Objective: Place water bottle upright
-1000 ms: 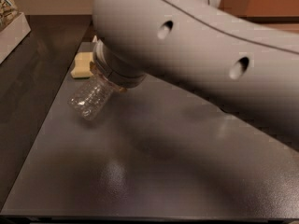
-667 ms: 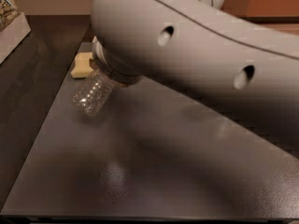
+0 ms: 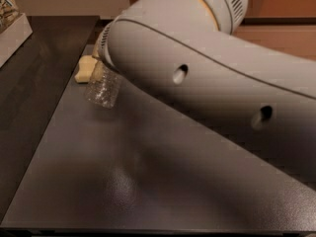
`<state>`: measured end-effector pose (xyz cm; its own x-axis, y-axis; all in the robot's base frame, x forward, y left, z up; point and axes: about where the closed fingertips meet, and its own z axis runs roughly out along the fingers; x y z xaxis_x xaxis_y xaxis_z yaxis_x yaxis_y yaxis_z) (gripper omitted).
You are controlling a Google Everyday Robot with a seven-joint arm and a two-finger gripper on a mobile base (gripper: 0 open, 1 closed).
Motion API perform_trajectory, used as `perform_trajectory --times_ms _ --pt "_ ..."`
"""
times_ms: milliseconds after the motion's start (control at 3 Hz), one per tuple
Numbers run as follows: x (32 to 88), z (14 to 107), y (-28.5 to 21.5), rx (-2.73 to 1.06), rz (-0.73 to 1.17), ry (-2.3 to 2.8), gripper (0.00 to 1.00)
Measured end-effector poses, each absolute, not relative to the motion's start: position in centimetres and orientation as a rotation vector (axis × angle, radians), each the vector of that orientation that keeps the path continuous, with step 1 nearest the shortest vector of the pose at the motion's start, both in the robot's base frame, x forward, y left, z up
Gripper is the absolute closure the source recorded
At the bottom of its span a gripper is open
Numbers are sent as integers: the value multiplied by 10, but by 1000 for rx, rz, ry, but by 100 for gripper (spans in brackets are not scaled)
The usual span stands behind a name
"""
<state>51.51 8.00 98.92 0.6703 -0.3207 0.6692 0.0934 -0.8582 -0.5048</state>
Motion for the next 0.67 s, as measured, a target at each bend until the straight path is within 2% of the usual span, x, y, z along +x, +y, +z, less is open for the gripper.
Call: perform_trajectory --times_ms 667 --pt "535 995 106 -2261 -1303 -271 100"
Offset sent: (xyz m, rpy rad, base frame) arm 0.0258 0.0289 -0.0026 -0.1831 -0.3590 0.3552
